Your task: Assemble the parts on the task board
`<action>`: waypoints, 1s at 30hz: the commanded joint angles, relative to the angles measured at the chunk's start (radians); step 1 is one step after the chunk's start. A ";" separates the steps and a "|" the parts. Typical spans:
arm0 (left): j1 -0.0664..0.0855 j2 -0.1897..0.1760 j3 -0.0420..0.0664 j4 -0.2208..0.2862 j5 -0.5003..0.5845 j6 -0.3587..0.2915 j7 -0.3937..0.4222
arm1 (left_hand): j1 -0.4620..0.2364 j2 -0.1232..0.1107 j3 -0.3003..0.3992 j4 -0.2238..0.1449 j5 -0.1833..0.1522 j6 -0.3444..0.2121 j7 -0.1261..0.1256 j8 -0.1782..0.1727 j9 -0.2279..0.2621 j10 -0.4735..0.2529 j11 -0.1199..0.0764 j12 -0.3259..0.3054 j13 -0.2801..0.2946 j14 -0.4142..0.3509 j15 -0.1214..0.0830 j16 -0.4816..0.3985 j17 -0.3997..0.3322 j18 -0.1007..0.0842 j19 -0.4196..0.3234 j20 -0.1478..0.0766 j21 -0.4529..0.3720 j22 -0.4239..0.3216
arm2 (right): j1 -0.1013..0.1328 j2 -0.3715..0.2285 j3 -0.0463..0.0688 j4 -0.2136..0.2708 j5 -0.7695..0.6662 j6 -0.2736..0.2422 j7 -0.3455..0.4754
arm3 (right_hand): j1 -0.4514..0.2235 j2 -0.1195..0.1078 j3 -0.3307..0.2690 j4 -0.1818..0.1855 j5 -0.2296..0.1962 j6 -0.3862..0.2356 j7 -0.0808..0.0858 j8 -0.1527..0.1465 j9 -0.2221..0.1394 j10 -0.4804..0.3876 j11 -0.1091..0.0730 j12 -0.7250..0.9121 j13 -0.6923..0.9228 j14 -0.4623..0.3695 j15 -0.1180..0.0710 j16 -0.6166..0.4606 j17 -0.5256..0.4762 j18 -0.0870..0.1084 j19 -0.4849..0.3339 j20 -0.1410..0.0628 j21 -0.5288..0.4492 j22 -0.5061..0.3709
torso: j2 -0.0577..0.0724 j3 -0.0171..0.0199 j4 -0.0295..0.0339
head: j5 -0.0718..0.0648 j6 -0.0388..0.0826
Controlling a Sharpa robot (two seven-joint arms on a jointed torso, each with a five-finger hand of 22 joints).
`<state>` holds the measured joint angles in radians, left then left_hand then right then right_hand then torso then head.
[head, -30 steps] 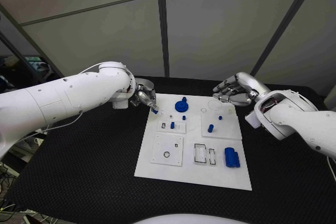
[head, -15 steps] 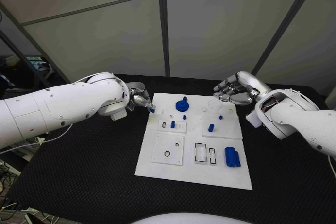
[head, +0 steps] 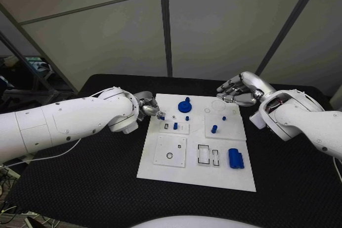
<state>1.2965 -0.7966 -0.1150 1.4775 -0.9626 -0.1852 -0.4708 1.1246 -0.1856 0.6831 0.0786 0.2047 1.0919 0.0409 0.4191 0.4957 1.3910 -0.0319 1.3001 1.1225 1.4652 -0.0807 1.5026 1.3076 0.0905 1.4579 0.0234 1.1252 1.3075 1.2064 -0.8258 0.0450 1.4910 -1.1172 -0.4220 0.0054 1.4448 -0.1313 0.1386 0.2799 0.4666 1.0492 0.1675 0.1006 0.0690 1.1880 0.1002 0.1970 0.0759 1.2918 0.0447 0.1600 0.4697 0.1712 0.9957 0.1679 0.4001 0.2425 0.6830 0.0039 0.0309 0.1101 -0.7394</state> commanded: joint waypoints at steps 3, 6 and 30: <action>-0.003 0.012 0.000 0.006 0.008 -0.028 -0.016 | 0.000 -0.005 0.166 -0.157 0.003 0.008 -0.003 0.007 0.017 0.015 -0.005 0.001 0.001 0.073 -0.008 0.003 0.135 -0.010 0.008 0.000 0.001 0.157 | 0.002 0.001 0.001 0.002 0.002 -0.004 0.004 | 0.002 -0.010 0.007 0.001 0.004 0.000 0.007 -0.006 -0.001 0.001 0.005 -0.004 -0.001 0.002 0.004 -0.006 -0.001 0.011 0.004 0.003 -0.006 -0.001 | 0.002 -0.0004 -0.0012 | -0.003 -0.003; -0.004 0.022 0.000 0.003 0.001 -0.010 -0.021 | 0.000 -0.005 0.166 -0.157 0.003 0.008 -0.003 0.007 0.017 0.015 -0.005 0.001 0.000 0.073 -0.008 0.003 0.135 -0.010 0.008 0.000 0.001 0.157 | 0.002 0.002 0.001 0.002 0.002 -0.004 0.005 | 0.002 -0.010 0.007 0.001 0.004 0.000 0.007 -0.006 -0.001 0.001 0.005 -0.004 -0.001 0.002 0.004 -0.006 -0.001 0.011 0.004 0.003 -0.006 -0.001 | 0.002 -0.0004 -0.0007 | -0.005 -0.005; -0.005 0.062 0.000 -0.039 -0.068 0.174 -0.064 | 0.000 -0.009 0.169 -0.161 0.008 0.007 -0.003 0.008 0.018 0.017 -0.005 0.001 0.002 0.073 -0.008 0.003 0.135 -0.010 0.009 -0.001 0.004 0.158 | 0.002 0.006 0.001 -0.001 0.004 -0.002 0.007 | 0.001 -0.010 0.007 0.002 0.004 0.000 0.008 -0.007 -0.001 0.000 0.006 -0.005 -0.003 0.002 0.004 -0.009 -0.002 0.011 0.004 0.004 -0.009 -0.003 | 0.001 0.0000 0.0000 | -0.011 -0.018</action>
<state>1.2910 -0.7363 -0.1141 1.4389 -1.0012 -0.0560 -0.5209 1.1146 -0.1957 0.7069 0.0601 0.2088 1.0952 0.0375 0.4212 0.5082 1.3974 -0.0318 1.3001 1.1235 1.4642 -0.0815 1.5026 1.3076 0.0905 1.4578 0.0235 1.1252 1.3075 1.2063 -0.8210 0.0450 1.4892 -1.1162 -0.4217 0.0059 1.4448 -0.1313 0.1386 0.2799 0.4666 1.0493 0.1675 0.0966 0.0690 1.1880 0.1001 0.1970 0.0743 1.2918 0.0447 0.1529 0.4683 0.1712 0.9957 0.1680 0.3938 0.2406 0.6843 0.0036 0.0299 0.0992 -0.7575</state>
